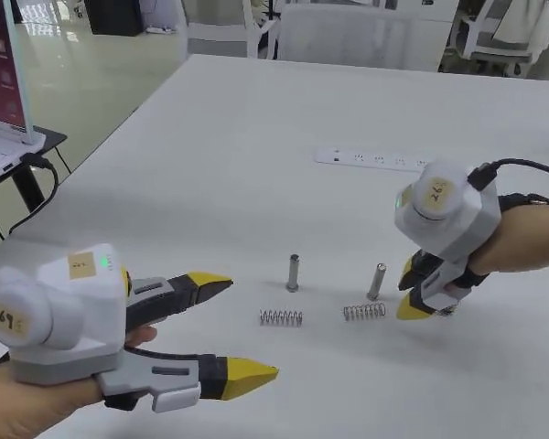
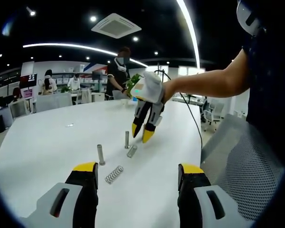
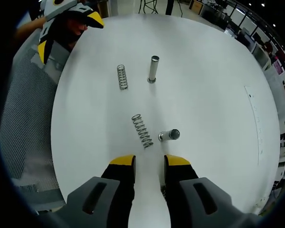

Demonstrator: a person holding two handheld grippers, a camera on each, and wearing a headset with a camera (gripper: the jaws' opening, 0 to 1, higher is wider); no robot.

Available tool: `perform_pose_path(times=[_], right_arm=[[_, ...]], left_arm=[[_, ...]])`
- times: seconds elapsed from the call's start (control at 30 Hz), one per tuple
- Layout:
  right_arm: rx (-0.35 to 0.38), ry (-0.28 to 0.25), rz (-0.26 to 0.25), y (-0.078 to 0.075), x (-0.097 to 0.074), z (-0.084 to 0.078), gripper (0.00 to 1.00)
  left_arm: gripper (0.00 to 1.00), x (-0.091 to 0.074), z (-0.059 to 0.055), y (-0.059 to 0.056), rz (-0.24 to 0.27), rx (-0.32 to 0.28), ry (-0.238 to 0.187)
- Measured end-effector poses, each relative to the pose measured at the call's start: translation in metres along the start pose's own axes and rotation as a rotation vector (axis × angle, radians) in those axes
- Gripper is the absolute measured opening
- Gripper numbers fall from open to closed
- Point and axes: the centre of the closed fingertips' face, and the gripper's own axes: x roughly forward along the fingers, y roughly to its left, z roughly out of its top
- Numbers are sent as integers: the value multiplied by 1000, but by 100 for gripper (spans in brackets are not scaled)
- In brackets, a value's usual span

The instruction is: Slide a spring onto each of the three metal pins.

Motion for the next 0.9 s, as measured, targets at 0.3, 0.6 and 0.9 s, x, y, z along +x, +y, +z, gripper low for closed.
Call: perform_pose_path(times=[0.3,0.6,0.9], right_arm=[[13,-12,22,6,13,4,20],[16,-13,30,10,17,6,20],[11,-15,40,17,18,8,18]], left_arm=[[64,-1,-2,0,4,-2,4],[64,-2,-2,1,8,-5,8],[64,-2,-2,0,8,-5,8]])
